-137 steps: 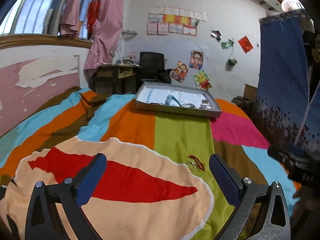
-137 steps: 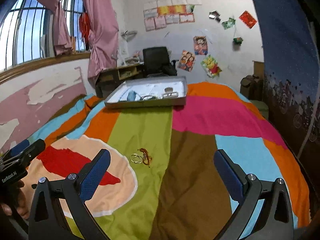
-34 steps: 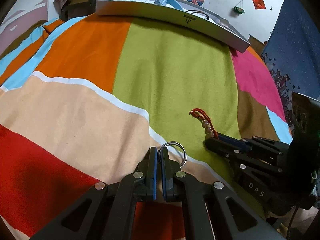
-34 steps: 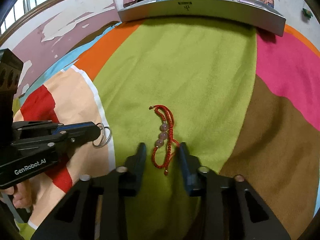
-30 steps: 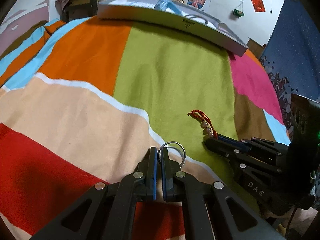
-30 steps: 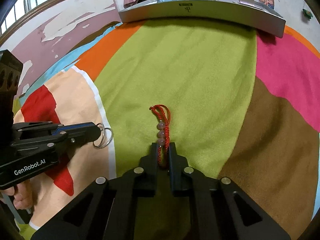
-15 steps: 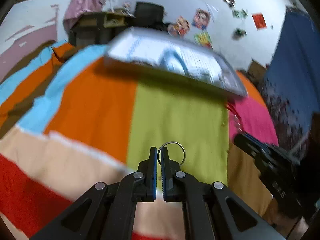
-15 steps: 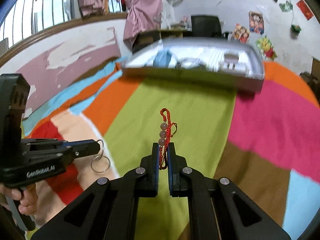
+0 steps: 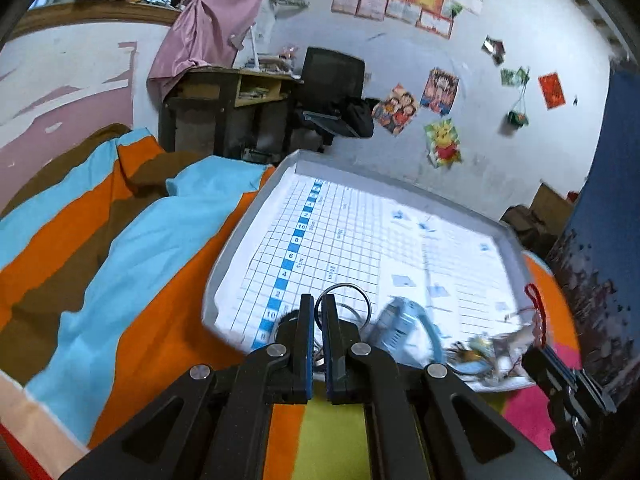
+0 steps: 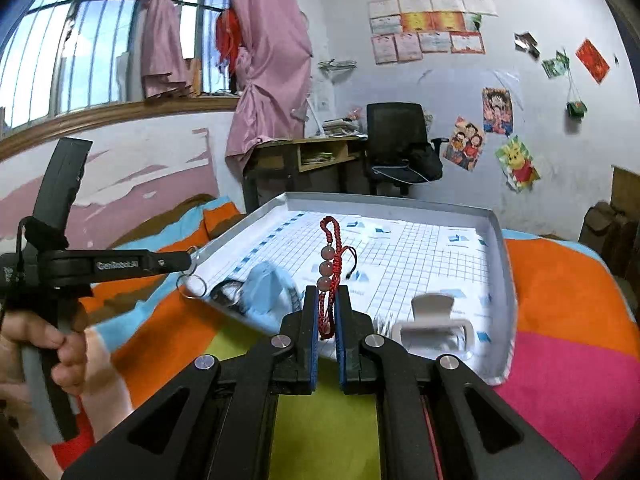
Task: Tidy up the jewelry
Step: 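Carry the hoops with the left tool while the right tool carries the red keychain to the tray, then open the left tool over the tray while the right tool releases the red keychain there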
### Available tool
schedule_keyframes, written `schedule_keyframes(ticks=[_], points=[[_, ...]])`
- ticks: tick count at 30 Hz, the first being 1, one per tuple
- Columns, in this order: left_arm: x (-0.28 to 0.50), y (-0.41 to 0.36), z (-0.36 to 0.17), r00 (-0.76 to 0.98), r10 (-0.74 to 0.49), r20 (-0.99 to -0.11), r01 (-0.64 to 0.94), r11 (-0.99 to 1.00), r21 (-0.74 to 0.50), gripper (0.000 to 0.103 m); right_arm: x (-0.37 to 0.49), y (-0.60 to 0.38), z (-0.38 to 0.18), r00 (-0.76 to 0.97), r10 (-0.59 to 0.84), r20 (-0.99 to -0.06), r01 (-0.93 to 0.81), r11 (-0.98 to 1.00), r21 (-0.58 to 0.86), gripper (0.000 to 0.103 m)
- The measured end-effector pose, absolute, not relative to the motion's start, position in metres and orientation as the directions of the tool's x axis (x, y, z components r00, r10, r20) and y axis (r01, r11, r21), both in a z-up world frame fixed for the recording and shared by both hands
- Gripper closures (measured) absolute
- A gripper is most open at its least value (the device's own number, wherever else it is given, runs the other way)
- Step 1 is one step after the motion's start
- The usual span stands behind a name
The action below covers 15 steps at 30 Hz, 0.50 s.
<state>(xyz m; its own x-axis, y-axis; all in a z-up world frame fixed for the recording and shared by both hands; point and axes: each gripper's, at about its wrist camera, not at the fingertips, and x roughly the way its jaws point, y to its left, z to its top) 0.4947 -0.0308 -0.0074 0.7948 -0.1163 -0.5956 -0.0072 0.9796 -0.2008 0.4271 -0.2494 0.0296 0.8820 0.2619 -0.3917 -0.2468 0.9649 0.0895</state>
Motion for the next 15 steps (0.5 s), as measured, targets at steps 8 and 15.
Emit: schedule_keyframes(ticks=[8,15], points=[[0.517,-0.034,-0.033,0.747,-0.148,-0.648,0.002,0.975,-0.221,0.099,0.453,-0.247,-0.009,0.847,0.245,-0.471,-0.223,0.969,0.104,0.096],[0.513,-0.04,-0.035,0.743,-0.126,-0.657,0.003,0.983,-0.185,0.096,0.455,-0.251,-0.013,0.852,0.236,-0.468,-0.197,0.972,0.131,0.094]])
